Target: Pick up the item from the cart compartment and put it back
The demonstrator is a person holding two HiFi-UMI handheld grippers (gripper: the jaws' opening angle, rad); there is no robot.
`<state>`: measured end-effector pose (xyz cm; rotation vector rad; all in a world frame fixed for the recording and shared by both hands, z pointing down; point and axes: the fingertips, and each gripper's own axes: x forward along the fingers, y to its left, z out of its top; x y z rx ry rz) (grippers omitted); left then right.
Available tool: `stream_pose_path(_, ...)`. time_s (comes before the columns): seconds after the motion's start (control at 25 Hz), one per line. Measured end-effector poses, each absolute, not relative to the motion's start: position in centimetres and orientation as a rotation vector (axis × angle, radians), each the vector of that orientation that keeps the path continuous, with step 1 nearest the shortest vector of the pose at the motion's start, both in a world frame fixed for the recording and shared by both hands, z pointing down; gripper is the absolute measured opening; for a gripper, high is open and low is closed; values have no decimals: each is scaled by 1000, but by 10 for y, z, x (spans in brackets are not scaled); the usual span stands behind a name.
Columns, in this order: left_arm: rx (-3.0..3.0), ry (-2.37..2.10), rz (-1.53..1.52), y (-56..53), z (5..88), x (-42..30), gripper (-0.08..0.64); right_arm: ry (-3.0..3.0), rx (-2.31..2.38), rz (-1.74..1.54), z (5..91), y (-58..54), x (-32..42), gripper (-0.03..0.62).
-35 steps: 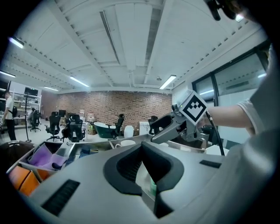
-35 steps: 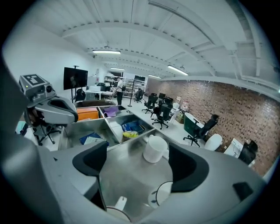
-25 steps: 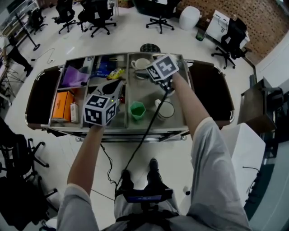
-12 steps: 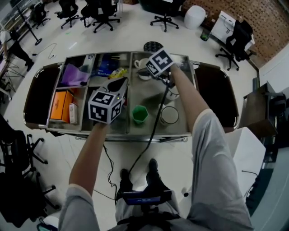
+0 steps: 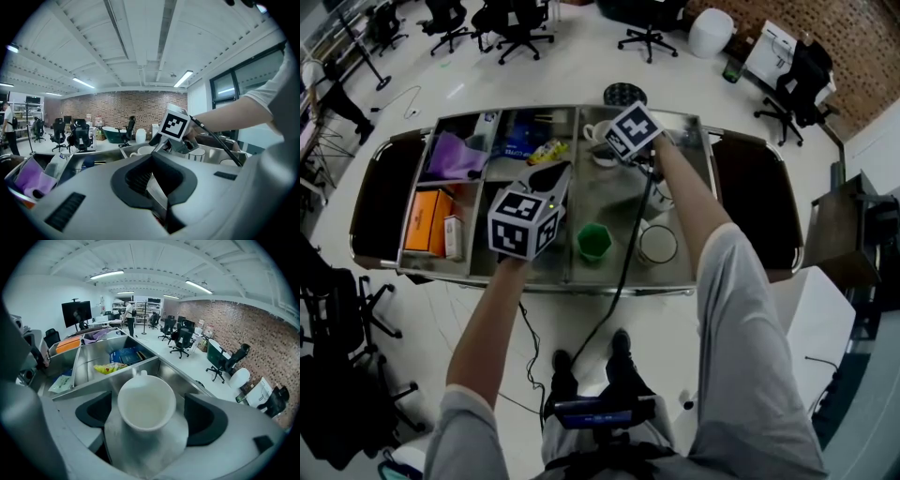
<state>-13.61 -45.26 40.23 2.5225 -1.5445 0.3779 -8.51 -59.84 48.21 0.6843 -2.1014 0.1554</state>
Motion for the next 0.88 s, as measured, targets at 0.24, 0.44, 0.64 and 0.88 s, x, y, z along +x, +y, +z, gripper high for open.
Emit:
stream_pose_path(0.24,2519,-1547,378,-451,405,-138,3,-2103,687,115,484,-600,-85,391)
stream_pose_path(0.44,2514,-1547,386,-446,407,-139,3,-2102,698,101,484,-599,-86,388)
stream_pose_path(0.64,2509,-1550,393,-440,407,-141,3,-2099,727,99,481,-597,-83,387)
stream_pose_path(0.88,2514,-1554,385,-433,402,-141,3,-2116,752,81,461,-592,-82,385)
